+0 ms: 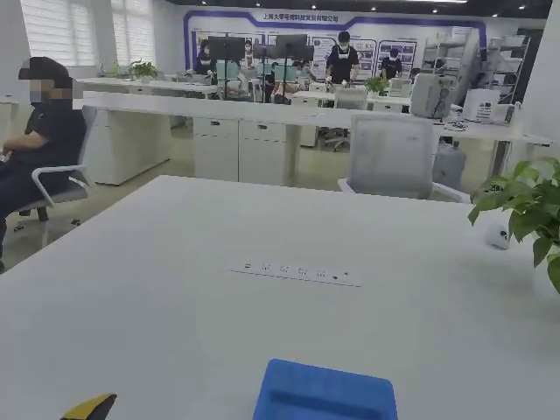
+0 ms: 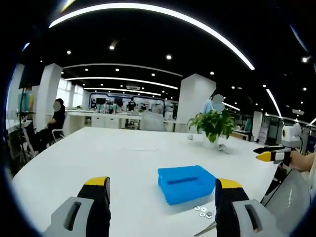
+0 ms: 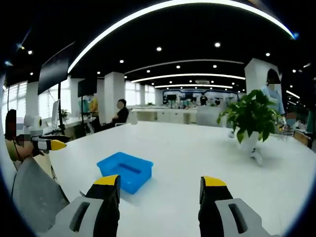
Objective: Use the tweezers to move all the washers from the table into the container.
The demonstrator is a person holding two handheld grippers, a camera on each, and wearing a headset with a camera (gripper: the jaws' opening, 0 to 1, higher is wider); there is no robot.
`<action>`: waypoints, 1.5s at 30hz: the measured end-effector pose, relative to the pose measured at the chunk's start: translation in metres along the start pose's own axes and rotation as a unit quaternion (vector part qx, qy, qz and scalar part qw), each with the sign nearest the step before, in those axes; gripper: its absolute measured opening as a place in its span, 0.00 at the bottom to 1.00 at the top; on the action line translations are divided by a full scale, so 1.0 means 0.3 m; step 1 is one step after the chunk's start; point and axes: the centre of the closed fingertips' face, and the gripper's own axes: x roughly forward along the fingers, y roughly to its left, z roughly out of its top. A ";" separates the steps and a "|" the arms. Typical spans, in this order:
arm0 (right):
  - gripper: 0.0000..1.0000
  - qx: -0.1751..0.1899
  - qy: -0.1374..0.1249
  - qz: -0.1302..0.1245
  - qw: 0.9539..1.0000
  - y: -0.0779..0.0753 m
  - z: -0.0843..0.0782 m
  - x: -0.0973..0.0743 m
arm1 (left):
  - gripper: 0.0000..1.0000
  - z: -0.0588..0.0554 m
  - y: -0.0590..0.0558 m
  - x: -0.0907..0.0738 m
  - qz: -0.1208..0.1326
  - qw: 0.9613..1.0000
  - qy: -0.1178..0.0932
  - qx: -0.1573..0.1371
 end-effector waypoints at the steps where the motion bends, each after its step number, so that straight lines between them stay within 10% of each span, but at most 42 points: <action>1: 0.63 -0.001 0.000 0.000 1.000 0.000 0.000 0.000 | 0.87 0.000 0.000 0.000 0.000 1.000 0.000 0.000; 45: 0.62 0.004 0.018 0.009 1.000 0.004 -0.027 0.006 | 0.78 -0.049 -0.021 0.009 -0.012 0.998 0.046 0.029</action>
